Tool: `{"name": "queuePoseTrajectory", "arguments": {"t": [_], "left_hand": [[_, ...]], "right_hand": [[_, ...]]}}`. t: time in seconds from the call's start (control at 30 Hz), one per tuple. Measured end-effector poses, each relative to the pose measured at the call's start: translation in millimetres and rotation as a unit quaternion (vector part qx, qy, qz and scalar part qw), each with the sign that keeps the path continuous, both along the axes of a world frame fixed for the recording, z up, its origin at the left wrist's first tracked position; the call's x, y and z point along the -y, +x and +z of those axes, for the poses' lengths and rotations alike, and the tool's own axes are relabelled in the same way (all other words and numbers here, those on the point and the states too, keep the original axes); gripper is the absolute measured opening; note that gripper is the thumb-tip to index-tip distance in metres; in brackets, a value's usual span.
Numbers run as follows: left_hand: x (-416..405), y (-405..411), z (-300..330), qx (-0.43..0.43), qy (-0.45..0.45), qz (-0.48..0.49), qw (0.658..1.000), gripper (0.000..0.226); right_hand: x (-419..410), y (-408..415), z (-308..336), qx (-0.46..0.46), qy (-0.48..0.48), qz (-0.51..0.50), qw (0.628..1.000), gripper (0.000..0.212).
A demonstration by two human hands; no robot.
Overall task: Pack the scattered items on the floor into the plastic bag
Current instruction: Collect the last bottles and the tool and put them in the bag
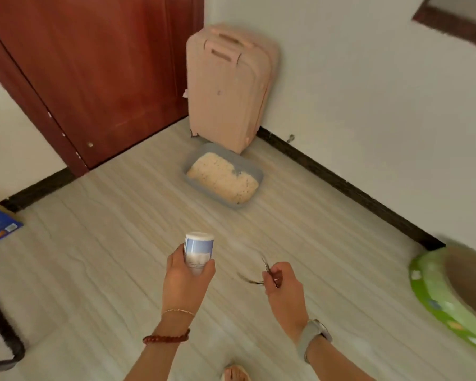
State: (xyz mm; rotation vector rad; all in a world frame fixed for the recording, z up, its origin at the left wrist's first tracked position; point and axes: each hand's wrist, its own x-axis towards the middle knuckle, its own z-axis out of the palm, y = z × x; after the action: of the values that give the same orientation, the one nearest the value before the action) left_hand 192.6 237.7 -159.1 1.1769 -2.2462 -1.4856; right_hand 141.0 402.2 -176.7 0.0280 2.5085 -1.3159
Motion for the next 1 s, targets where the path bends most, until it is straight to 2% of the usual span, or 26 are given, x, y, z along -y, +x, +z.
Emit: {"name": "queuePoseTrajectory", "arguments": {"t": [0.1, 0.27, 0.33, 0.43, 0.47, 0.53, 0.63, 0.73, 0.83, 1.0], "left_hand": [[-42.1, 22.6, 67.7, -0.029, 0.015, -0.094, 0.995, 0.046], [-129.3, 94.6, 134.9, -0.033, 0.045, -0.268, 0.962, 0.047], [-168.9, 123.1, 147.6, -0.02, 0.052, -0.345, 0.937, 0.046], [-238.7, 167.0, 159.4, -0.006, 0.058, -0.472, 0.88, 0.024], [-258.0, 178.7, 162.9, -0.002, 0.056, -0.501, 0.863, 0.025], [-298.6, 203.7, 164.5, 0.003, 0.051, -0.558, 0.828, 0.029], [-368.4, 249.4, 160.0, 0.025, 0.046, -0.626, 0.778, 0.024], [-436.3, 298.1, 141.5, 0.055, 0.043, -0.675, 0.734, 0.037], [-512.5, 353.5, 112.3, 0.105, 0.04, -0.706, 0.699, 0.047], [-617.9, 430.3, 34.3, 0.239, 0.065, -0.709, 0.66, 0.047]], "right_hand": [[-48.5, 46.5, 74.1, -0.022, -0.036, -0.122, 0.992, 0.014], [-138.0, 180.5, 150.8, -0.056, -0.095, -0.302, 0.947, 0.019], [-175.1, 237.1, 166.2, -0.051, -0.098, -0.366, 0.924, 0.017], [-237.1, 324.1, 171.0, -0.045, -0.088, -0.474, 0.875, 0.008], [-253.7, 347.0, 169.8, -0.046, -0.085, -0.503, 0.859, 0.008], [-285.8, 394.5, 164.1, -0.035, -0.075, -0.561, 0.824, 0.008], [-337.9, 472.3, 152.6, -0.017, -0.063, -0.635, 0.769, 0.008], [-384.4, 545.1, 139.1, 0.014, -0.07, -0.701, 0.71, 0.007], [-440.8, 609.9, 116.9, 0.045, -0.066, -0.75, 0.657, 0.007], [-508.5, 671.9, 55.0, 0.107, -0.071, -0.79, 0.599, 0.007]]}}
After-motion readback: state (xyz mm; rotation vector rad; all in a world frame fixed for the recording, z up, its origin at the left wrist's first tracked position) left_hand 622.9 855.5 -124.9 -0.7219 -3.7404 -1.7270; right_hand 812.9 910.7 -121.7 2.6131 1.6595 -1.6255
